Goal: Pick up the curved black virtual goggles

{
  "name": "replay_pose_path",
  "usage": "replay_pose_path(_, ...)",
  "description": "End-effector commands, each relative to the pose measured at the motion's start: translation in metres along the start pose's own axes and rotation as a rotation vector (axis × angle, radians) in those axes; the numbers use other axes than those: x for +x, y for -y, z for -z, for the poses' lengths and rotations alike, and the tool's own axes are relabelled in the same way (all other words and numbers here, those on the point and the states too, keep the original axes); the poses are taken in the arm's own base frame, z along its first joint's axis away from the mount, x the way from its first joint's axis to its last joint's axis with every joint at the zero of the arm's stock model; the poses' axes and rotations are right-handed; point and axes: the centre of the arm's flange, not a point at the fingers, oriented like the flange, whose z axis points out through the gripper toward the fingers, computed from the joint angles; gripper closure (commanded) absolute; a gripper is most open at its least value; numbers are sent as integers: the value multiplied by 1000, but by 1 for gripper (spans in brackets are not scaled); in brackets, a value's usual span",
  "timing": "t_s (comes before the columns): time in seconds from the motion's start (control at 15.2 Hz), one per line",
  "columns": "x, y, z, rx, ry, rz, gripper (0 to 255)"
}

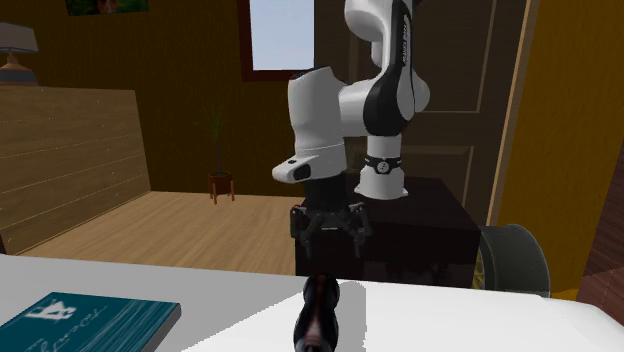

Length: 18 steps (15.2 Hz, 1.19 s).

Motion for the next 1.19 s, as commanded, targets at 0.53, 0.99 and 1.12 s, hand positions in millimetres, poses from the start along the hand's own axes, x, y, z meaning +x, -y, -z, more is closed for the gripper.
replay_pose_path(0.53,32,-35,-81,7,-17,-16,0)
replay_pose_path(0.99,31,-38,-99,7,-17,-16,255)
replay_pose_path(1.12,31,-38,-99,7,-17,-16,255)
